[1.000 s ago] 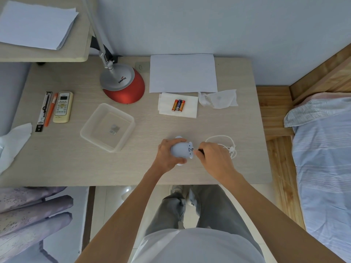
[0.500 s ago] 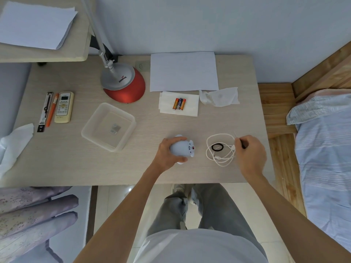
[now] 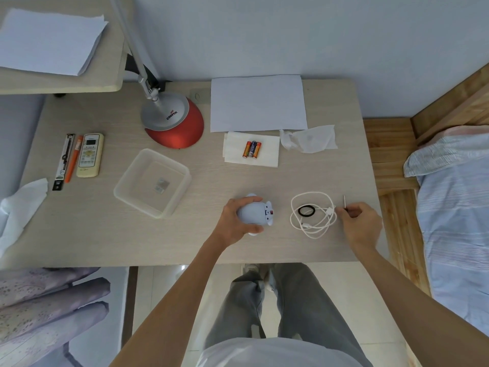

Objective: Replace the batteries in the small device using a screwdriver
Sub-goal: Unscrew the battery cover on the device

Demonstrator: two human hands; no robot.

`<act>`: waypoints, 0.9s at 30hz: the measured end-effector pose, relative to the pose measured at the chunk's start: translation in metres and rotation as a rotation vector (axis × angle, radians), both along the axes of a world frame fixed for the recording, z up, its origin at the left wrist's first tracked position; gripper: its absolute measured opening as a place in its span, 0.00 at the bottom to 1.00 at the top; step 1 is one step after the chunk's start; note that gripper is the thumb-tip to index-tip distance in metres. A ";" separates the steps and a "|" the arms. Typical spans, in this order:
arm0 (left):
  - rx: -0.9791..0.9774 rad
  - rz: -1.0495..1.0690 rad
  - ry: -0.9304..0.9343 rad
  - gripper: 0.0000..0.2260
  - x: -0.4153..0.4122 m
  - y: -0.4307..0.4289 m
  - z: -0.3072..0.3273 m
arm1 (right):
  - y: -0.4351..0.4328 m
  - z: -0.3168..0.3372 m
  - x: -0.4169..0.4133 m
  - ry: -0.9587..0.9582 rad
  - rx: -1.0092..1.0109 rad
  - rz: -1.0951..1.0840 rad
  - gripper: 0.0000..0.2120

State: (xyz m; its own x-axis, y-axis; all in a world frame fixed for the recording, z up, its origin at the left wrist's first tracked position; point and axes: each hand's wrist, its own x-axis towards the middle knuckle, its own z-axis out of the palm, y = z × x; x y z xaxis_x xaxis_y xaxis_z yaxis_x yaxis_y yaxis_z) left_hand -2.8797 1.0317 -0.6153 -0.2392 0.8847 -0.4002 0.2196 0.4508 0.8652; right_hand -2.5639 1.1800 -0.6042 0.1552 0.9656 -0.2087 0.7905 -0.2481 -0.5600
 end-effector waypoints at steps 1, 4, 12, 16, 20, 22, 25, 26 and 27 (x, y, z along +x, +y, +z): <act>-0.002 -0.004 -0.001 0.34 0.000 0.000 0.000 | 0.000 0.000 0.000 0.005 0.001 0.004 0.10; -0.007 -0.011 -0.010 0.34 -0.002 -0.001 0.000 | -0.001 0.001 0.002 0.012 0.004 0.020 0.11; -0.004 0.008 0.015 0.34 -0.004 -0.001 0.004 | 0.001 0.018 0.006 0.038 0.051 -0.017 0.14; 0.009 -0.002 0.045 0.35 -0.009 -0.004 0.006 | -0.019 0.069 -0.019 0.145 0.288 0.099 0.09; 0.014 -0.004 0.035 0.34 -0.012 -0.004 0.012 | -0.063 0.097 -0.077 0.321 0.173 0.459 0.18; 0.007 0.002 -0.002 0.35 -0.013 -0.003 0.012 | -0.079 0.089 -0.104 0.237 0.064 0.685 0.26; -0.020 0.008 0.019 0.35 -0.016 -0.005 0.011 | -0.084 0.065 -0.133 0.118 -0.029 0.834 0.33; -0.014 0.003 0.032 0.35 -0.016 -0.007 0.009 | -0.083 0.059 -0.140 0.092 -0.061 0.844 0.34; -0.001 0.001 0.044 0.36 -0.017 -0.010 0.008 | -0.083 0.052 -0.146 0.079 -0.098 0.845 0.34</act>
